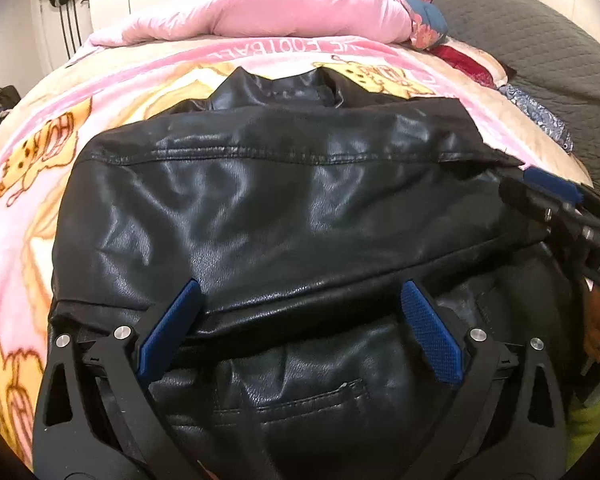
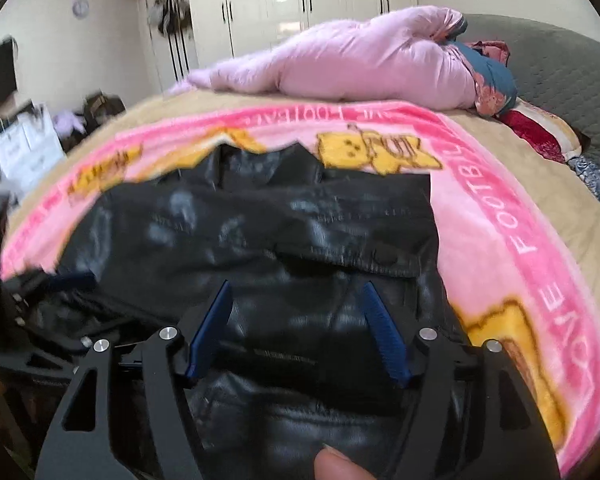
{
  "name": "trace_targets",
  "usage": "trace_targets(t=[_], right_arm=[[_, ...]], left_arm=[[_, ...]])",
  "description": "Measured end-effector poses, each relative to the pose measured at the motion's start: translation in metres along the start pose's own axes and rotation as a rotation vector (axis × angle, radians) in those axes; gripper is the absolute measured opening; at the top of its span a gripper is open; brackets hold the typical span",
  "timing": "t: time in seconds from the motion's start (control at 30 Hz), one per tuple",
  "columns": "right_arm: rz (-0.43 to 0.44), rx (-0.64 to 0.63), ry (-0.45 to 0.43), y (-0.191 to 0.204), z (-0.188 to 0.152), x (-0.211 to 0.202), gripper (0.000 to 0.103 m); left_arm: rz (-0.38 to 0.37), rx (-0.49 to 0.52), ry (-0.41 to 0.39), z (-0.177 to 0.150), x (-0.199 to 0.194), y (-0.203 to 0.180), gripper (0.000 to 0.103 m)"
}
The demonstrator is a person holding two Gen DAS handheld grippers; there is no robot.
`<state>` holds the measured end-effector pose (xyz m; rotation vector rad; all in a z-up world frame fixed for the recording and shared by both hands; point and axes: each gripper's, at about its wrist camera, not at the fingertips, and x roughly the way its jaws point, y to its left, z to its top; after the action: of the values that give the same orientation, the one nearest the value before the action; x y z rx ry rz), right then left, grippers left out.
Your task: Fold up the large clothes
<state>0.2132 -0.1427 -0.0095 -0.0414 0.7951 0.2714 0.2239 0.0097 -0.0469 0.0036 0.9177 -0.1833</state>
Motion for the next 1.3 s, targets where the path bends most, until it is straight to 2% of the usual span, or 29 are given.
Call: trace_targets(t=[0.13, 0.27, 0.43, 0.63, 0.73, 1.0, 1.3], right_arm=[[-0.061, 0.038, 0.131, -0.006, -0.013, 0.028, 0.067], [-0.062, 0.058, 0.148, -0.01, -0.017, 0.038, 0.067], [-0.06, 0.083, 0.114, -0.011, -0.021, 0.028, 0.07], [-0.043, 0.138, 0.038, -0.013, -0.024, -0.006, 0.087], [-0.042, 0.147, 0.002, -0.013, -0.024, -0.019, 0.097], [-0.017, 0.165, -0.05, -0.008, -0.023, -0.039, 0.099], [-0.003, 0.127, -0.104, 0.012, -0.017, -0.068, 0.099]], left_arm=[[0.004, 0.015, 0.011, -0.003, 0.005, 0.0, 0.093], [0.019, 0.03, 0.008, -0.004, 0.006, -0.003, 0.093], [0.005, 0.015, 0.003, -0.003, 0.002, -0.001, 0.093], [-0.057, -0.051, -0.018, -0.001, -0.012, 0.009, 0.093], [-0.056, -0.062, -0.026, -0.002, -0.019, 0.01, 0.094], [-0.046, -0.089, -0.056, -0.002, -0.036, 0.016, 0.094], [-0.068, -0.11, -0.095, -0.005, -0.062, 0.021, 0.094]])
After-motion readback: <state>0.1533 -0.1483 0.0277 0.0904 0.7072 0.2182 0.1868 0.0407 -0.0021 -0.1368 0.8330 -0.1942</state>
